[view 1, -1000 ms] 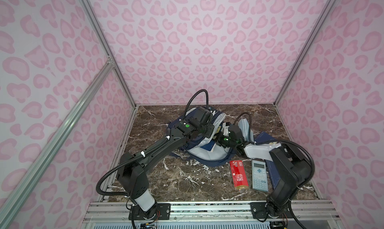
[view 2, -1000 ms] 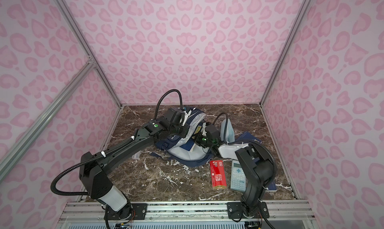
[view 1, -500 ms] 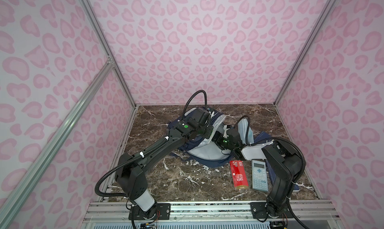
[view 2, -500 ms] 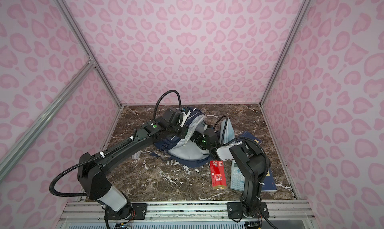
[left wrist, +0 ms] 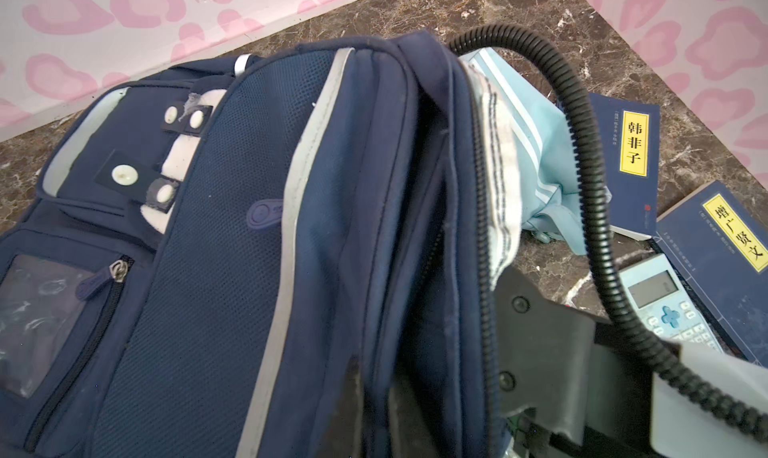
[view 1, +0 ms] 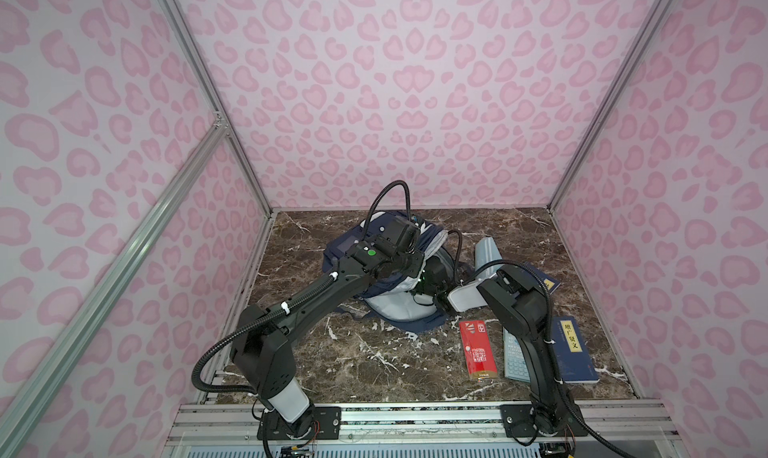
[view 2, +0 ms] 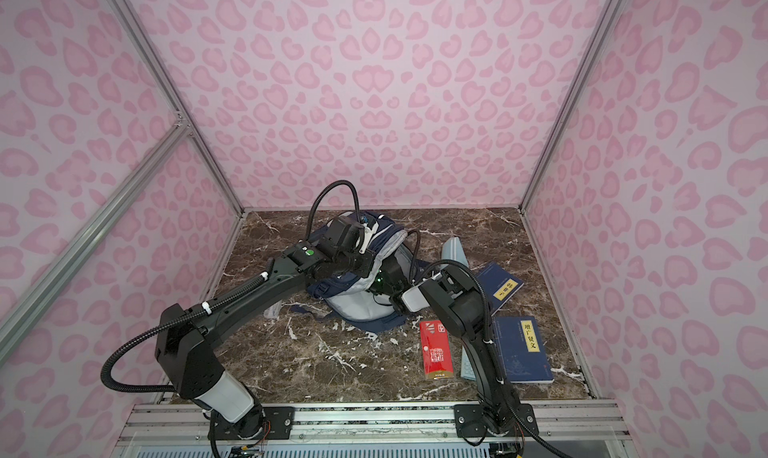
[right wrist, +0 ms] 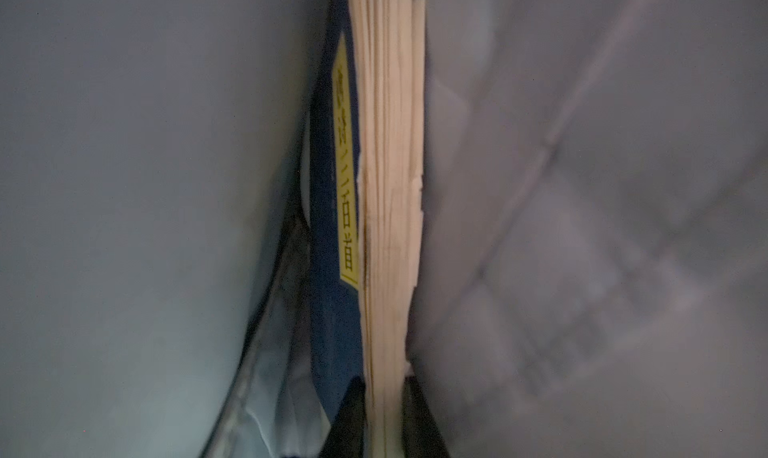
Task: Pack the student bag
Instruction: 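Insert the book into the open bag with the right gripper while left holds the flap, then release the book and raise the right gripper out of the bag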
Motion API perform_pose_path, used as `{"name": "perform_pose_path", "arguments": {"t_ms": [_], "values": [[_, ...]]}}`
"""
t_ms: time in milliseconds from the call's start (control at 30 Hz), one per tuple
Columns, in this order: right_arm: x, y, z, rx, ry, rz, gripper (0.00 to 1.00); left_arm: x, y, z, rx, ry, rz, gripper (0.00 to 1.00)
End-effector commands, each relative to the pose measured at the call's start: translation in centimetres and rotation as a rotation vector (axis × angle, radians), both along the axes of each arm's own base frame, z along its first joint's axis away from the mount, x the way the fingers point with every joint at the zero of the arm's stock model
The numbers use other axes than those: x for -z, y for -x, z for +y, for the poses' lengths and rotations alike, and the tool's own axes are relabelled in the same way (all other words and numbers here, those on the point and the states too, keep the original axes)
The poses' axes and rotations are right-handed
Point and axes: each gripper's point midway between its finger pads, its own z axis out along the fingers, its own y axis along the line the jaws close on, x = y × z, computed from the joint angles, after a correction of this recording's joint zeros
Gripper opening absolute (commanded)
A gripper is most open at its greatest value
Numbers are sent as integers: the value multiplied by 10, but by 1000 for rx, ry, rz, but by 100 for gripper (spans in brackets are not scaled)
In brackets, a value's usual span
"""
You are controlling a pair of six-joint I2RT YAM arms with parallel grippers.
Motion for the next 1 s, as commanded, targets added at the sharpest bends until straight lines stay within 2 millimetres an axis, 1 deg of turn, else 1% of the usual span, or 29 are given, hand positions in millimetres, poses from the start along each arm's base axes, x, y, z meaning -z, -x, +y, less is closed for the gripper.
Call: {"name": "perform_pose_path", "arguments": {"t_ms": [0, 67, 100, 133, 167, 233, 300, 400, 467, 533, 567, 633, 700, 767, 867, 900, 933, 967], "values": [[-17, -2, -12, 35, -21, -53, 41, -13, -3, -15, 6, 107, -34, 4], [-16, 8, -40, 79, -3, -34, 54, -3, -3, -13, -14, 113, -23, 3], [-15, 17, -53, 89, 17, -20, 59, 3, -2, -12, -24, 120, -15, 4], [-13, 25, -67, 97, 43, -4, 61, 6, -3, -12, -39, 127, -11, 3], [-12, 34, -76, 91, 68, 3, 62, 18, -1, -9, -48, 115, 7, 4], [-9, 54, -94, 75, 146, 15, 64, 34, 0, -8, -56, 110, 29, 3], [-4, 71, -107, 56, 215, 34, 66, 51, 1, -8, -64, 101, 52, 3], [0, 92, -125, 45, 251, 62, 66, 76, 3, -6, -84, 77, 89, 3], [-1, 103, -139, 37, 321, 59, 66, 91, 6, -4, -88, 69, 111, 3], [-11, 113, -155, 26, 432, 25, 68, 98, 11, -3, -89, 78, 124, 3], [-17, 116, -161, 17, 475, 8, 70, 100, 13, -4, -84, 81, 125, 3], [-35, 121, -176, 14, 568, -33, 75, 97, 16, -5, -78, 87, 119, 3], [-45, 125, -196, 36, 657, -25, 81, 94, 16, -6, -79, 75, 110, 3], [-55, 127, -207, 29, 678, -31, 82, 97, 16, -6, -79, 68, 111, 3], [-65, 125, -221, 38, 660, -23, 82, 106, 15, -4, -96, 45, 122, 3], [-70, 123, -232, 59, 660, -16, 82, 109, 13, -1, -109, 32, 122, 3], [-76, 119, -247, 93, 671, -13, 83, 109, 11, 0, -119, 24, 115, 6], [-81, 115, -264, 145, 685, -1, 86, 107, 10, 1, -124, 22, 104, 9]]}}
